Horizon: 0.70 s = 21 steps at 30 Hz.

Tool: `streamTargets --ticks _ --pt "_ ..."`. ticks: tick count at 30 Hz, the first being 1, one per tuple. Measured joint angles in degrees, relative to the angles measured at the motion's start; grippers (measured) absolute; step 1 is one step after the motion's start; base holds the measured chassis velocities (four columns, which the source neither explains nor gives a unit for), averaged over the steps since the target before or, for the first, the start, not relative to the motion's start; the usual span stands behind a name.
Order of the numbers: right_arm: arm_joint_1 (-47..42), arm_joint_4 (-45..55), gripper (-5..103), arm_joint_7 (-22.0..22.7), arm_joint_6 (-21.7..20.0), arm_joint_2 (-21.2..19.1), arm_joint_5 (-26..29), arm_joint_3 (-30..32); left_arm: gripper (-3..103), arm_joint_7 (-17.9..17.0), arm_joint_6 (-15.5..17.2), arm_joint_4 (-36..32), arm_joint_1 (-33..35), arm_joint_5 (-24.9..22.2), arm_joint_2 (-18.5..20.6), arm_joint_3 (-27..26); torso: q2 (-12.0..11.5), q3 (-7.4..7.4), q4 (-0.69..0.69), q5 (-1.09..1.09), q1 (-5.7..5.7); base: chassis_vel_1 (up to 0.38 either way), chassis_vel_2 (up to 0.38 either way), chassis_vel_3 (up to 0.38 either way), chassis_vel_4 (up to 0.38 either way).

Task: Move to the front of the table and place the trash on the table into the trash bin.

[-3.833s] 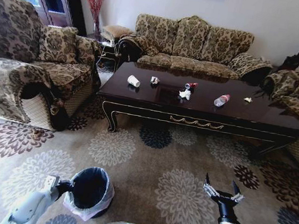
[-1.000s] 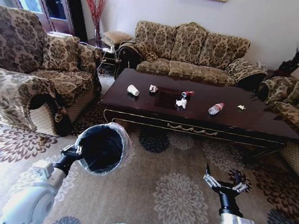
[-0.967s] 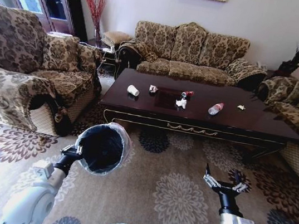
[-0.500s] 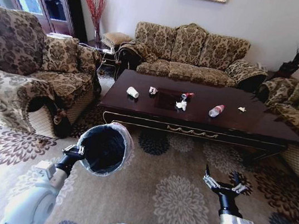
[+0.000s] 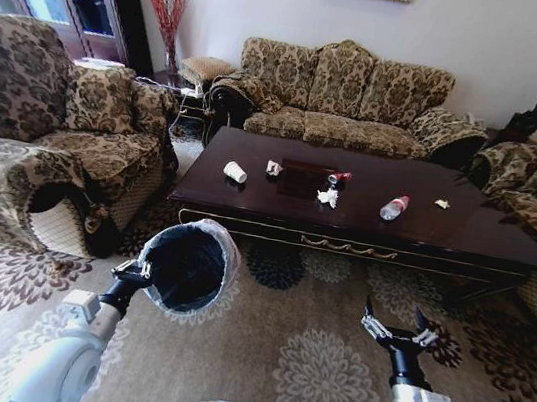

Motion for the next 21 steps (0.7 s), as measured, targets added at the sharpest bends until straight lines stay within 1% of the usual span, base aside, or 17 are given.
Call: streamTargets --ticks 11,16,19,21 --pt "0.3 0.0 100 -0.1 -0.2 0.0 -0.5 -0.2 1 0.4 0.1 0.1 -0.4 -0.2 0.0 0.0 0.2 0.12 0.0 0.0 0.07 0.0 0.0 0.0 0.0" --pt "0.1 -0.1 100 -0.2 0.0 0.1 -0.7 -0.2 1 0.5 0.1 0.2 -0.4 -0.4 0.0 0.0 1.1 0.64 0.01 0.0 0.41 0.0 0.0 0.0 0.0" --pt "-0.2 -0.1 100 -0.4 0.3 0.2 -1.1 -0.2 1 0.5 0.0 0.2 -0.3 -0.8 0.0 0.0 2.2 1.3 0.0 0.0 0.83 0.0 0.0 0.0 0.0" --pt "-0.2 -0.1 100 -0.4 0.4 0.2 -1.1 -0.2 1 0.5 -0.1 0.2 -0.3 -0.9 0.0 0.0 2.3 1.41 0.0 0.0 0.9 0.0 0.0 0.0 0.0"
